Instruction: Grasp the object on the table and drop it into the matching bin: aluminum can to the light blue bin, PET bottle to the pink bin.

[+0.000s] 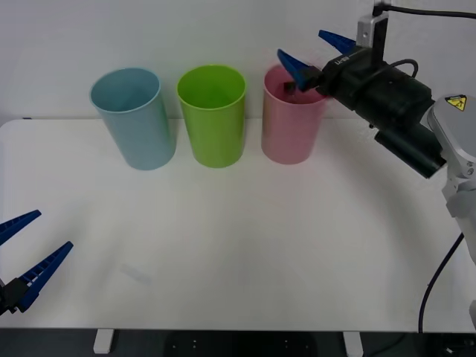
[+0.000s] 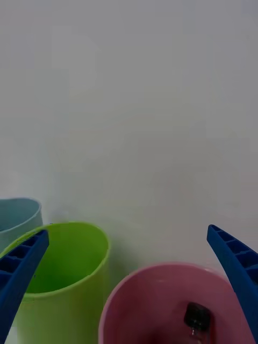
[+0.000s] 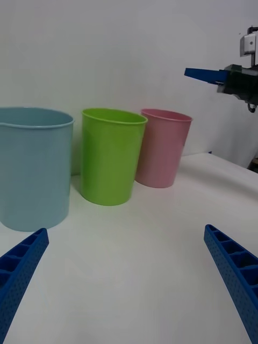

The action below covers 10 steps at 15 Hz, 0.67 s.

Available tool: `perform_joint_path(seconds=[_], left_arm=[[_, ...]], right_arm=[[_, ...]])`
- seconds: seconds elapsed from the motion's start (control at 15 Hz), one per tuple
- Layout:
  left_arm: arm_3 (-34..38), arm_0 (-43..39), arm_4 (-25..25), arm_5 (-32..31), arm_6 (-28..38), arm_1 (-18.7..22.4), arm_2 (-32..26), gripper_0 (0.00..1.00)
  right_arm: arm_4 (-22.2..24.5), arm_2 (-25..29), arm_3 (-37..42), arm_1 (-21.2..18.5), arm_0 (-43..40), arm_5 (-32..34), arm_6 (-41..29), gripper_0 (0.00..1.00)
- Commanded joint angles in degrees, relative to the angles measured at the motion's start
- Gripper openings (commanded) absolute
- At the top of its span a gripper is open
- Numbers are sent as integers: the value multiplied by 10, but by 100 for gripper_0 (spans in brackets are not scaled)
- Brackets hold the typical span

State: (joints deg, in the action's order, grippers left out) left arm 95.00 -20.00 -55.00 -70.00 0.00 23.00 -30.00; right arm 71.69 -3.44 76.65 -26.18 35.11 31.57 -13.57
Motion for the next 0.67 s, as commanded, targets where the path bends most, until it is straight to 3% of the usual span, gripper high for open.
perform_joint_path(seconds=[0.07, 0.53, 0.67], left_arm=[[0, 0, 0, 0, 0, 0, 0, 100], [0, 0, 0, 0, 0, 0, 0, 100], [0, 0, 0, 0, 0, 0, 0, 100]], right_arm=[[-16, 1, 50, -23, -47, 17, -2, 100], [-72, 8, 178, -91, -188, 42, 0, 100], [-74, 35, 196, -97, -228, 89, 5, 100]])
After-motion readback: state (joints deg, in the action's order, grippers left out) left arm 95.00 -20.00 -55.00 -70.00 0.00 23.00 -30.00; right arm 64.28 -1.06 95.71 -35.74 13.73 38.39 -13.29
